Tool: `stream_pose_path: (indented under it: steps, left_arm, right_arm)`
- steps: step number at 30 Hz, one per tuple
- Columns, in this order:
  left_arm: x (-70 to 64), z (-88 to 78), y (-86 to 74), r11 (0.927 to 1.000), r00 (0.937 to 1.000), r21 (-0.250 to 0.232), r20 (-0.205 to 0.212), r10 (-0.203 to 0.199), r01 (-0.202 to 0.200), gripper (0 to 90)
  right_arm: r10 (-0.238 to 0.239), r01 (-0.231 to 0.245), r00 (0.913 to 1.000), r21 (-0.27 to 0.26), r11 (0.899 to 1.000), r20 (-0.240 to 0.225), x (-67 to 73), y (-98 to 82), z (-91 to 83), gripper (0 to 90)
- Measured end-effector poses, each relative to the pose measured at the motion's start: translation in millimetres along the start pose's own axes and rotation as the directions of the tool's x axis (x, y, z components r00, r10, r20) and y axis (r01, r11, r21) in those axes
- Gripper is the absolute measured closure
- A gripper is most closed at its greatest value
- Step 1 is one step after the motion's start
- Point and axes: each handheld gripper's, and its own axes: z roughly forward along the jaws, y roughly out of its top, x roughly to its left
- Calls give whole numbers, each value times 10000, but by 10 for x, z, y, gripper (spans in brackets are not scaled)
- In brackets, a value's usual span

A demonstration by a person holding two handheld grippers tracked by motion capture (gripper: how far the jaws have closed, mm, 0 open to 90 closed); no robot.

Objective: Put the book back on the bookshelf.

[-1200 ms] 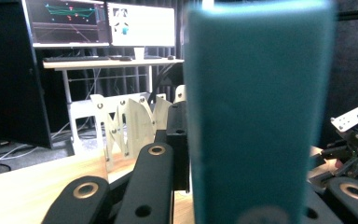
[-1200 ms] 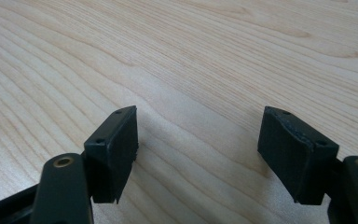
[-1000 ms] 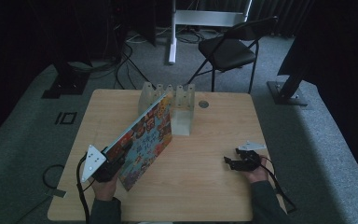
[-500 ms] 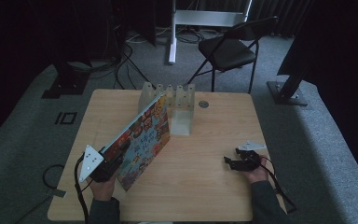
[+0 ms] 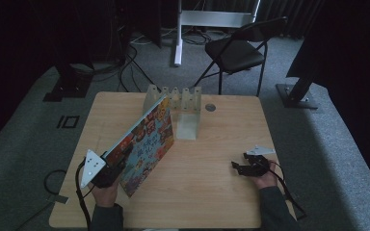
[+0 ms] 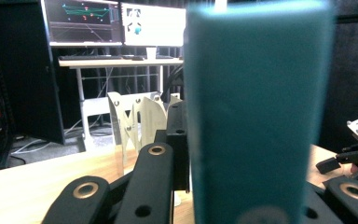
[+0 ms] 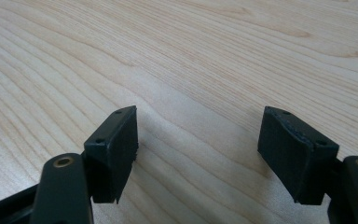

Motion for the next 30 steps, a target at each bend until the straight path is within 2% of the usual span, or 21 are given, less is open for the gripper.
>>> stream_pose_path:
  steps: [13,30]
  left_arm:
    - [11,-9,3,10000,9998,11,-180,-65,65,795]
    - [5,-8,9,9994,9977,51,-596,-337,340,796]
  right_arm:
    - [-2,2,10000,-1,10000,-2,0,0,0,282]
    - [-11,11,10000,1,10000,-12,0,0,1,280]
